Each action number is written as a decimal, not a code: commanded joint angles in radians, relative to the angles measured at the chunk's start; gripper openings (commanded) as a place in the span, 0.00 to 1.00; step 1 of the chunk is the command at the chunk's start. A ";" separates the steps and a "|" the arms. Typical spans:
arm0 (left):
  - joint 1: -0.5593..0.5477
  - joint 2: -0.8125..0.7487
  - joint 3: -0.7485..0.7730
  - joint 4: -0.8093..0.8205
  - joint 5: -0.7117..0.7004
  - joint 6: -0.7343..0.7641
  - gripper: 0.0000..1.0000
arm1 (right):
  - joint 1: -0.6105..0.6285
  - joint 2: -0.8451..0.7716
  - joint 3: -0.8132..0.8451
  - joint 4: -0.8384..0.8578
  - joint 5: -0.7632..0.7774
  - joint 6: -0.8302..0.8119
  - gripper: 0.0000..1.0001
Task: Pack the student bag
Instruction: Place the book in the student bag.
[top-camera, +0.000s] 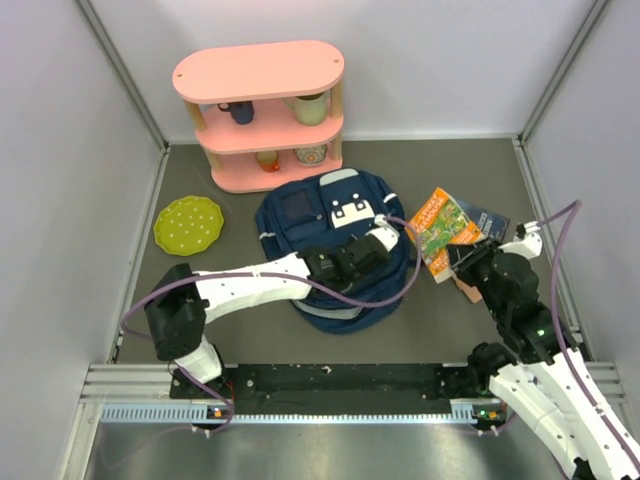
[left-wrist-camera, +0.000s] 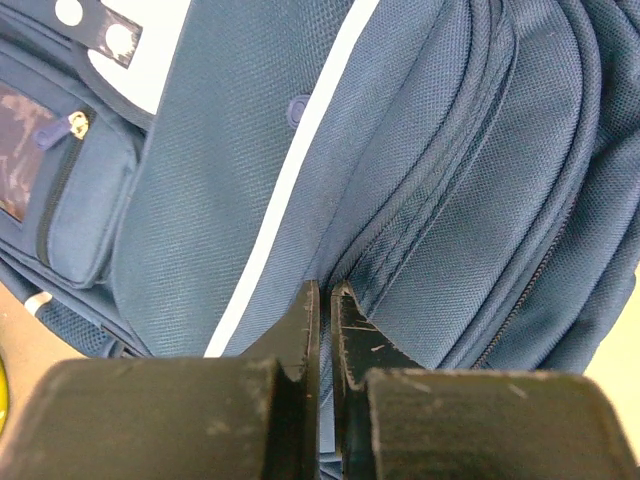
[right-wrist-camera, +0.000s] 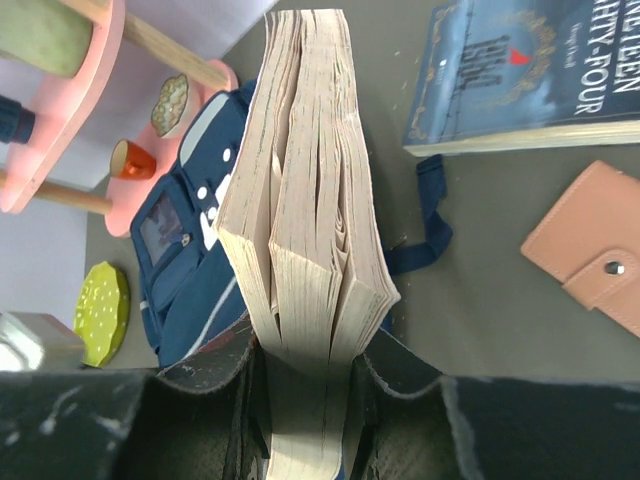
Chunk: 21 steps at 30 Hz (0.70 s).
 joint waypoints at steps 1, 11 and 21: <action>0.096 -0.086 0.106 0.038 -0.028 -0.015 0.00 | -0.004 -0.058 0.095 -0.003 0.112 -0.012 0.00; 0.309 -0.199 0.198 0.066 0.300 -0.114 0.00 | -0.004 -0.176 0.083 -0.066 0.096 0.051 0.00; 0.340 -0.178 0.259 0.073 0.368 -0.203 0.00 | -0.003 -0.211 0.062 -0.090 -0.213 0.232 0.00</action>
